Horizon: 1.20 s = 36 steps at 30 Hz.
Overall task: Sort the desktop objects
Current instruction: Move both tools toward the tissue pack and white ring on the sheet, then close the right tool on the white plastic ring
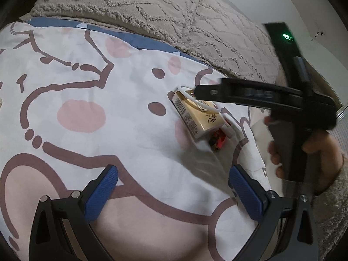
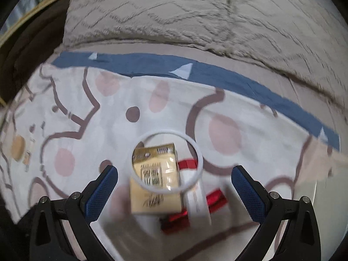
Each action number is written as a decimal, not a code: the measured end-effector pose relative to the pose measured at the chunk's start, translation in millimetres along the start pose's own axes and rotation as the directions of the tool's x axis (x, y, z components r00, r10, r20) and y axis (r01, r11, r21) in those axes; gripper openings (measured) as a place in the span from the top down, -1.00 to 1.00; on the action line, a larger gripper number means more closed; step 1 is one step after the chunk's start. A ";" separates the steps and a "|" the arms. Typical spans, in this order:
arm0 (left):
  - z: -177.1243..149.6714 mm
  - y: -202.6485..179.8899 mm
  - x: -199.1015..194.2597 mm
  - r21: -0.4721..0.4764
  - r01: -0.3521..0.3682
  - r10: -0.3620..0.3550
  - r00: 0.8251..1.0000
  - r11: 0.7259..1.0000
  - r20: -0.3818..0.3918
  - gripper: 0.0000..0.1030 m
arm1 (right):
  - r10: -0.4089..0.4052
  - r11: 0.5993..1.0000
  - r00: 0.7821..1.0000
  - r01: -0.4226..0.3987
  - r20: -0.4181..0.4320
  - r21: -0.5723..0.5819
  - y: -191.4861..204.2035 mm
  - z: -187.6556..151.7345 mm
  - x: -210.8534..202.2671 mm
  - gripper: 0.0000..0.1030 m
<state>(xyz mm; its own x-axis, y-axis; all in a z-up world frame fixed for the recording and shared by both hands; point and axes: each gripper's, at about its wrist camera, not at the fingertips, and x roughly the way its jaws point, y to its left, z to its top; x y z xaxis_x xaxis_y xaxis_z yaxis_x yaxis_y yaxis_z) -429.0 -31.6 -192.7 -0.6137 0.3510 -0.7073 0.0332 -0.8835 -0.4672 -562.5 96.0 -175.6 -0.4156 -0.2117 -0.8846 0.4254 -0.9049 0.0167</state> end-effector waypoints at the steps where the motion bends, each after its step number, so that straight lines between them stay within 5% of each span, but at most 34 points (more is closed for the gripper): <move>1: 0.2 -0.5 0.3 -0.001 0.002 -0.002 1.000 1.000 0.005 -1.00 | -0.006 1.000 1.000 0.006 -0.001 -0.016 2.3 1.3 3.0 -1.00; 12: 6.7 -17.8 10.1 0.040 0.030 -0.033 0.997 0.999 0.063 -1.00 | -0.044 0.993 0.999 0.041 -0.026 -0.108 12.7 9.4 21.9 -1.00; 18: 18.5 -23.1 22.1 0.075 0.039 -0.045 0.996 0.996 0.079 -0.97 | 0.033 0.998 0.999 -0.035 -0.029 -0.059 2.6 5.6 16.1 0.03; 36: 39.9 -46.0 48.2 0.091 0.157 -0.169 0.974 0.983 0.151 -0.91 | 0.043 0.999 0.999 -0.043 0.014 0.024 -23.6 9.9 -3.1 0.11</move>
<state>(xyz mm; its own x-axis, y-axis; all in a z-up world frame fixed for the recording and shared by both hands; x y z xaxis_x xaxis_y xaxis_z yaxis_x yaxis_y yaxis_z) -491.5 13.6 -184.1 -0.7227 0.4444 -0.5294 -0.1352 -0.8420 -0.5222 -579.2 114.3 -168.7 -0.4083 -0.2558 -0.8763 0.4238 -0.9033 0.0662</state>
